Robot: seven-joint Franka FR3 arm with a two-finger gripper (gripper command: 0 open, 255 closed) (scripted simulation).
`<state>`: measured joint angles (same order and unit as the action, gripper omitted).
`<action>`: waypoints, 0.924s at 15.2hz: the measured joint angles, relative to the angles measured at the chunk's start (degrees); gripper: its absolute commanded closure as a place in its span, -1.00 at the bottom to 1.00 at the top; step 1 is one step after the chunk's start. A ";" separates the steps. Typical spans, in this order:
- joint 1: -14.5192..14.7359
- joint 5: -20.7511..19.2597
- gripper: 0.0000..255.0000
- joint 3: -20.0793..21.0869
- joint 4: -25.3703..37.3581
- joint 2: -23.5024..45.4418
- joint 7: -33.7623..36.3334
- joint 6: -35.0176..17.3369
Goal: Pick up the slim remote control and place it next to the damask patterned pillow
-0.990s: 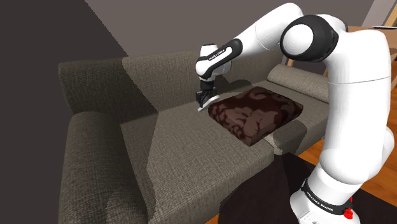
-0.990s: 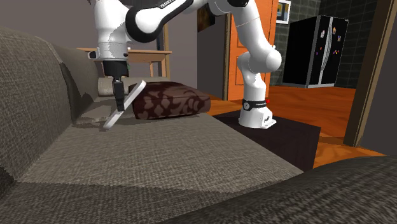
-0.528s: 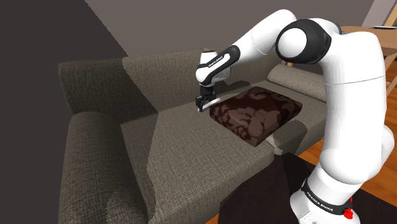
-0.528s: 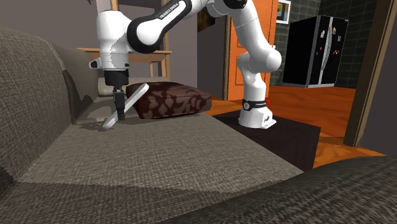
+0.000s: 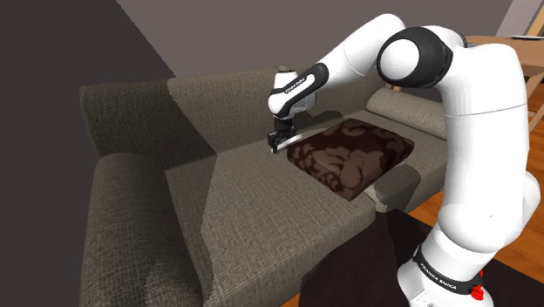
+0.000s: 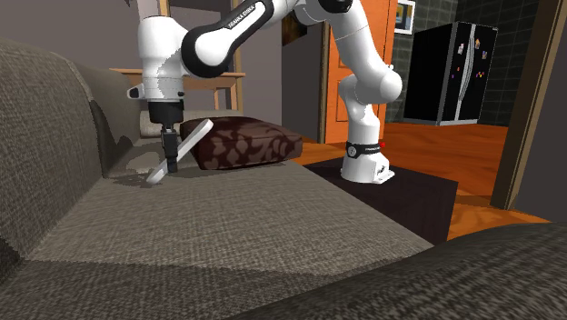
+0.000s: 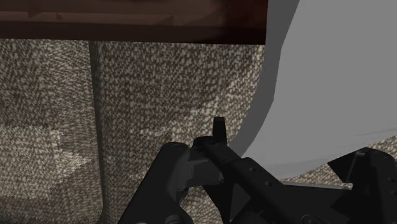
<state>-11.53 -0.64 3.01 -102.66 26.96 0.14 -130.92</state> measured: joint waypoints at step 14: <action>-0.24 0.19 -1.00 0.02 1.35 -3.33 -0.19 5.91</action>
<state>-11.77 -0.44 3.03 -101.31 23.63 -0.04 -125.02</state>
